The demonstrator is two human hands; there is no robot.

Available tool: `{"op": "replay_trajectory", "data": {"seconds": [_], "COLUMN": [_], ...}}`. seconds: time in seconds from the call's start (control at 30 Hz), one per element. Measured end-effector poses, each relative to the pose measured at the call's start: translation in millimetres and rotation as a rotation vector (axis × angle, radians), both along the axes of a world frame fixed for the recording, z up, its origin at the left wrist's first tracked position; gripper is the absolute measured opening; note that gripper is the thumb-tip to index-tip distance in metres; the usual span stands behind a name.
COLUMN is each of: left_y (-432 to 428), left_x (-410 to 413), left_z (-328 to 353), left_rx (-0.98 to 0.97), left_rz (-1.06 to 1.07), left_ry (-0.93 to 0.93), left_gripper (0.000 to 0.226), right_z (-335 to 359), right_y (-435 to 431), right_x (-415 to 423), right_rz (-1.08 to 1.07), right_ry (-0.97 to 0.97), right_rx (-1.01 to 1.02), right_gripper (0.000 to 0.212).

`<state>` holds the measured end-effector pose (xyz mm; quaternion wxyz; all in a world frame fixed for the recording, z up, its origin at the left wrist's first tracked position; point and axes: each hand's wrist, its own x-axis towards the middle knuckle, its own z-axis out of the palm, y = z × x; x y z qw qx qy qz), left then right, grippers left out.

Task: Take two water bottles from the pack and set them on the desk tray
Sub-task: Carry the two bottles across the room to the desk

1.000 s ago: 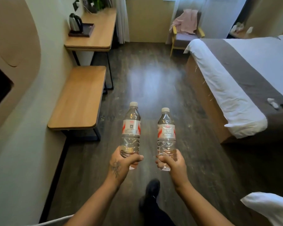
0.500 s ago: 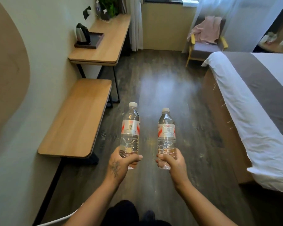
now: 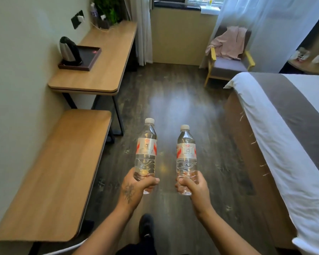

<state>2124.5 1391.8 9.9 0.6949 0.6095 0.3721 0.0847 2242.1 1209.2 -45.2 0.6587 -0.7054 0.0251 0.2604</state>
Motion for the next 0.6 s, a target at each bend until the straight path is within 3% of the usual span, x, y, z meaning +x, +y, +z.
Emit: {"op": "replay_trajectory", "data": {"seconds": [0.6], "left_y": [222.5], "left_x": [330.4], "left_z": [-3.3], "left_rx": [0.005], "left_rz": [-0.051], "left_ry": [0.007], "left_gripper": [0.071], "right_z": [13.9], "right_y": [219.0], "right_x": [318.7], "right_rz": [0.015], "right_ry": [-0.056], "right_rx": [0.024], "right_gripper": [0.069]}}
